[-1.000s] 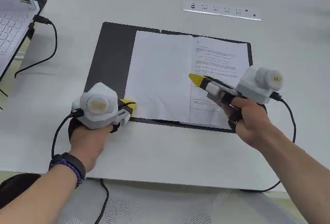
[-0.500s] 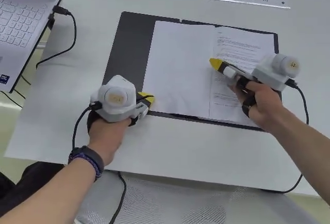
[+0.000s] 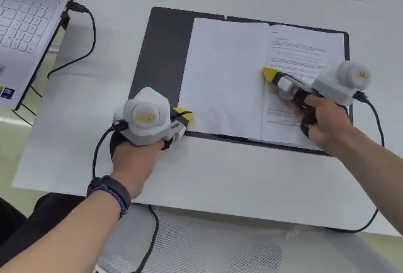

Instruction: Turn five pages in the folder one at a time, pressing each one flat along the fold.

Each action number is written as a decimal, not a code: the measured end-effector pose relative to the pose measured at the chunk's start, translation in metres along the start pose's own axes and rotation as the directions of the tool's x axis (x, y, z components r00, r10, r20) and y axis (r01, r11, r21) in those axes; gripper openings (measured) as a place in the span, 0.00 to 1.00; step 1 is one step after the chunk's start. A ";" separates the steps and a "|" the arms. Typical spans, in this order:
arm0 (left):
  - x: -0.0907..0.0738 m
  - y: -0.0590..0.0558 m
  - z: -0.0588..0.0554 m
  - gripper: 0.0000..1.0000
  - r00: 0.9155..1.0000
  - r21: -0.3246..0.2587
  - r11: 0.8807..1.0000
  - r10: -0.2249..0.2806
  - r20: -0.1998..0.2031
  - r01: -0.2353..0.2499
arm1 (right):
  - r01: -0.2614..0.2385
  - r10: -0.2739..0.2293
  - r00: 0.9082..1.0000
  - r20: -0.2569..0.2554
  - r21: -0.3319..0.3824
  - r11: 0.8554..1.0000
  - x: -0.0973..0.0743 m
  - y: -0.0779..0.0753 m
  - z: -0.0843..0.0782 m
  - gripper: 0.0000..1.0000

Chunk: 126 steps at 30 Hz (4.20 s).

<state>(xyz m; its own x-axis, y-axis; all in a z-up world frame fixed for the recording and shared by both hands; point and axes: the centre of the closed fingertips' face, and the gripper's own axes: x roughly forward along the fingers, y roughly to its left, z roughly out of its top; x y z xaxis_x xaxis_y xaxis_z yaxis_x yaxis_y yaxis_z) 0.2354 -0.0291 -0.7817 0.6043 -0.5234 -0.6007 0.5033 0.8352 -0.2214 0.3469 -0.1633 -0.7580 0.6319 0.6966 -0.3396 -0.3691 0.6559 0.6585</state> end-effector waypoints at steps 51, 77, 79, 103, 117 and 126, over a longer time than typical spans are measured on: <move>0.004 0.007 -0.006 0.00 1.000 0.011 1.000 -0.015 -0.013 0.015 | 0.098 -0.110 0.980 0.165 0.083 0.992 0.089 -0.061 0.083 0.00; -0.002 -0.002 0.001 0.00 1.000 0.012 1.000 -0.003 0.006 0.003 | 0.060 -0.064 0.988 0.138 0.034 0.998 0.051 -0.031 0.045 0.00; -0.002 -0.002 0.001 0.00 1.000 0.020 1.000 0.001 0.002 -0.001 | 0.054 -0.059 0.988 0.140 0.038 0.998 0.046 -0.026 0.039 0.00; -0.002 0.000 -0.001 0.00 1.000 0.021 1.000 0.018 0.012 -0.018 | 0.018 -0.024 0.993 0.120 0.049 0.999 -0.013 0.014 -0.022 0.00; 0.004 0.006 -0.006 0.00 0.999 0.039 0.999 0.015 0.036 -0.016 | 0.010 -0.016 0.995 0.095 0.063 0.998 -0.037 0.019 -0.049 0.00; 0.004 0.006 -0.006 0.00 0.999 0.054 0.998 0.016 0.037 -0.018 | 0.013 -0.018 0.997 0.080 0.060 0.998 -0.053 0.022 -0.070 0.00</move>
<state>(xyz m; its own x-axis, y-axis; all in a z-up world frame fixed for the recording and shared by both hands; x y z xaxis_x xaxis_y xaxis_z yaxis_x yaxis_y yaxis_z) 0.2368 -0.0254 -0.7903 0.6349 -0.5155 -0.5755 0.5245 0.8345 -0.1688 0.2576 -0.1658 -0.7727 0.6912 0.6592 -0.2962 -0.3192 0.6462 0.6932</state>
